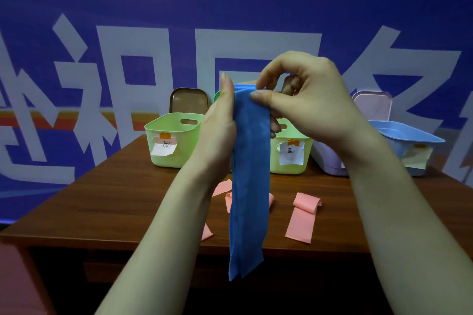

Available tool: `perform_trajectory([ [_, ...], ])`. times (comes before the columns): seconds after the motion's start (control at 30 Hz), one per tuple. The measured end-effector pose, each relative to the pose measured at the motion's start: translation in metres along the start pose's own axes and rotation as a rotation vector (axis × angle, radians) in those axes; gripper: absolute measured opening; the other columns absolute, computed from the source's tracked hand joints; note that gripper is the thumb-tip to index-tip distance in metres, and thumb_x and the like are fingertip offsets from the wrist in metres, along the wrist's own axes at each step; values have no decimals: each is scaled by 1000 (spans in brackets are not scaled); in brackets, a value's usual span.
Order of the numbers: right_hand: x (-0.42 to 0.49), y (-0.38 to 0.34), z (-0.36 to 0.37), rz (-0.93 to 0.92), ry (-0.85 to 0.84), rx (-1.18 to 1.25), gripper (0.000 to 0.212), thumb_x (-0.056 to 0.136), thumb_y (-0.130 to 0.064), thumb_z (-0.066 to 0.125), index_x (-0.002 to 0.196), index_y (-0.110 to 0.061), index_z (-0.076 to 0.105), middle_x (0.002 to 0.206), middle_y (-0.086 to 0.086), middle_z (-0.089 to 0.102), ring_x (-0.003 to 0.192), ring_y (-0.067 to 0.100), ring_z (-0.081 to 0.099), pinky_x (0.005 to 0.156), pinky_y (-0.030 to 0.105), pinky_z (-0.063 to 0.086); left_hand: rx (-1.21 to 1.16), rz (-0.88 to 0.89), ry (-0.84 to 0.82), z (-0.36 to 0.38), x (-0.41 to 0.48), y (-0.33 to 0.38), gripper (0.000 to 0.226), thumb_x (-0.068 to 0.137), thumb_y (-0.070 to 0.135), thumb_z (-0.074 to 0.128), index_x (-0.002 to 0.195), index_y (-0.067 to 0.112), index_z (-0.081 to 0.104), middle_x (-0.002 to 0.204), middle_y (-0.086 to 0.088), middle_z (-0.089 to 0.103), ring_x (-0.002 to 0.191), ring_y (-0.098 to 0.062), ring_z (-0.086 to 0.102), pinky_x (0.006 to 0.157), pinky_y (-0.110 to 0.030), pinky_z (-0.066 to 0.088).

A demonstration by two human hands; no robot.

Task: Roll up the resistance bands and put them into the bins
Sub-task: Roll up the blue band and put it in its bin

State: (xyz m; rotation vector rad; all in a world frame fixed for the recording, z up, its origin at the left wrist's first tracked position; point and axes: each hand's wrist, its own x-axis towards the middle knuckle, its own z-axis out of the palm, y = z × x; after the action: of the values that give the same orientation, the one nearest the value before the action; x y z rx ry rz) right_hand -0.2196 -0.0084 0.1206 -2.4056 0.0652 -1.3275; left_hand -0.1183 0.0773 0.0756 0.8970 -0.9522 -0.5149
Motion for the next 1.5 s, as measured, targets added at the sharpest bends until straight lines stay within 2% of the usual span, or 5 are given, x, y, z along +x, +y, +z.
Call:
perform_trajectory([
  [0.23, 1, 11, 2, 31, -20, -94, 25, 84, -23, 70, 108, -22, 64, 99, -12, 55, 68, 7, 55, 61, 11, 42, 146, 130, 35, 3, 7, -4, 58, 98, 53, 18, 94, 20, 66, 70, -7, 71, 66, -17, 69, 64, -24, 55],
  [0.47, -3, 12, 8, 143, -147, 120, 27, 90, -13, 63, 117, -14, 66, 100, 0, 70, 70, 30, 69, 67, 48, 58, 294, 225, 107, 0, 9, -13, 51, 100, 44, 18, 114, 12, 55, 97, -3, 67, 83, 0, 68, 64, -10, 51],
  [0.6, -3, 11, 9, 130, -85, 105, 14, 86, -13, 68, 100, -13, 70, 85, -9, 68, 70, 4, 65, 61, 36, 58, 299, 237, 138, -2, 11, -16, 41, 101, 41, 18, 105, 20, 53, 91, 8, 60, 75, 18, 60, 62, 0, 43],
  [0.77, 2, 6, 10, 96, 130, -22, 12, 85, -9, 66, 95, -13, 72, 80, -13, 64, 70, 0, 60, 63, 11, 48, 210, 186, 216, -5, 22, -19, 73, 85, 70, 27, 113, 9, 57, 105, -13, 67, 98, -25, 66, 77, -34, 53],
  [1.5, 18, 11, 11, 149, 106, 310, 11, 84, 1, 67, 91, -7, 67, 74, -6, 63, 51, -7, 54, 52, 10, 41, -78, 129, 132, 8, 19, -28, 51, 75, 52, 59, 103, 9, 55, 94, -13, 53, 90, -24, 51, 84, -41, 42],
])
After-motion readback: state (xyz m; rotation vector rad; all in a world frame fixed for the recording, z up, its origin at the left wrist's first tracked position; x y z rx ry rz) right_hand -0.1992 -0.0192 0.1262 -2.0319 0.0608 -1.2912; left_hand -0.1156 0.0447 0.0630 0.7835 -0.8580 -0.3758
